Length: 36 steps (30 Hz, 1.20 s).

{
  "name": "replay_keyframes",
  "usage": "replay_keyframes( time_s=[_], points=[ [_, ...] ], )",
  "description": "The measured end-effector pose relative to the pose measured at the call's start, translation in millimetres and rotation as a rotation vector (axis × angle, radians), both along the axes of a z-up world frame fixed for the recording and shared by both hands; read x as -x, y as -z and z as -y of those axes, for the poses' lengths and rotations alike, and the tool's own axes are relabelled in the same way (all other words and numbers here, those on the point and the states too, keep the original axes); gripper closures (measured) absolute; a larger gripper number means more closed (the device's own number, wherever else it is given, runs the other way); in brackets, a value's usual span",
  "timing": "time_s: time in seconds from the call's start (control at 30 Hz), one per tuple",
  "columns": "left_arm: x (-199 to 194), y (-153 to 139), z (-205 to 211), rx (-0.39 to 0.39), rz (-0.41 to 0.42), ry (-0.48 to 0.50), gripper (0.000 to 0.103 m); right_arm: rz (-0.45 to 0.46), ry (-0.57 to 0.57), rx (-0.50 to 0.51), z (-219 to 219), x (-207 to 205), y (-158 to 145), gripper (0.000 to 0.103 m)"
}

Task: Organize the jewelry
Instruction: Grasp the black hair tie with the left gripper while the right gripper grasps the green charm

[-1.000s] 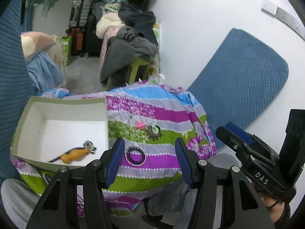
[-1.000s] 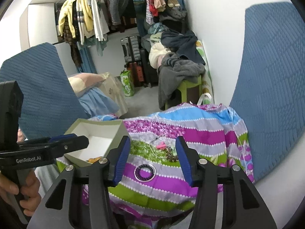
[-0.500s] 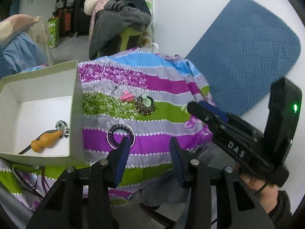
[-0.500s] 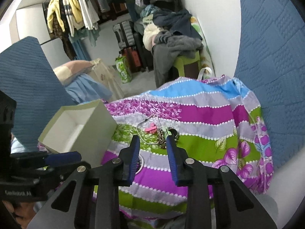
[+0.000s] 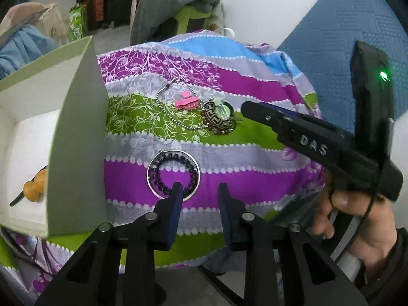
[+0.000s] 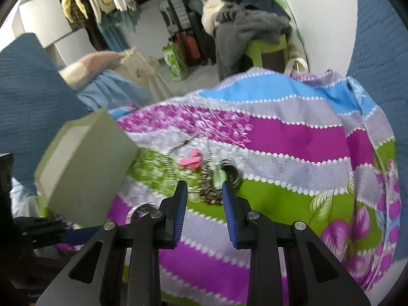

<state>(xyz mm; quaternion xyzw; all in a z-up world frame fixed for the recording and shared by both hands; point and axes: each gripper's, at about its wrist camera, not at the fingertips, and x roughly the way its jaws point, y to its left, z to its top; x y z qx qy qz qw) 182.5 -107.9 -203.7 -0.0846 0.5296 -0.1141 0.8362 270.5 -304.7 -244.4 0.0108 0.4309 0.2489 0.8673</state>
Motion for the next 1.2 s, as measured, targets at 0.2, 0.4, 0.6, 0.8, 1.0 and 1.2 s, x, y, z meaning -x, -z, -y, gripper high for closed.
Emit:
replay_keyframes(
  time_s=[0.2, 0.4, 0.6, 0.8, 1.0, 1.2],
  points=[
    [-18.0, 16.4, 0.3, 0.000, -0.018, -0.013, 0.077, -0.061, -0.050, -0.025, -4.9, -26.2, 16.0, 0.082],
    [-28.1, 31.0, 1.3, -0.025, -0.036, -0.014, 0.085, -0.064, -0.057, 0.060, -16.8, -35.9, 27.7, 0.082],
    [-31.7, 44.1, 4.9, -0.050, -0.076, 0.027, 0.082, -0.071, -0.070, 0.121, -22.9, -43.2, 39.2, 0.082],
    [-34.1, 50.2, 12.6, -0.072, -0.076, 0.053, 0.081, -0.101, -0.083, 0.110, -20.1, -44.5, 41.4, 0.091],
    [-35.3, 52.3, 20.8, -0.109, -0.047, 0.067, 0.085, -0.091, -0.092, 0.073, -19.1, -41.3, 34.9, 0.093],
    [-33.3, 50.8, 20.0, -0.094, -0.040, 0.057, 0.096, -0.072, -0.081, 0.042, -15.4, -36.4, 25.5, 0.093]
  ],
)
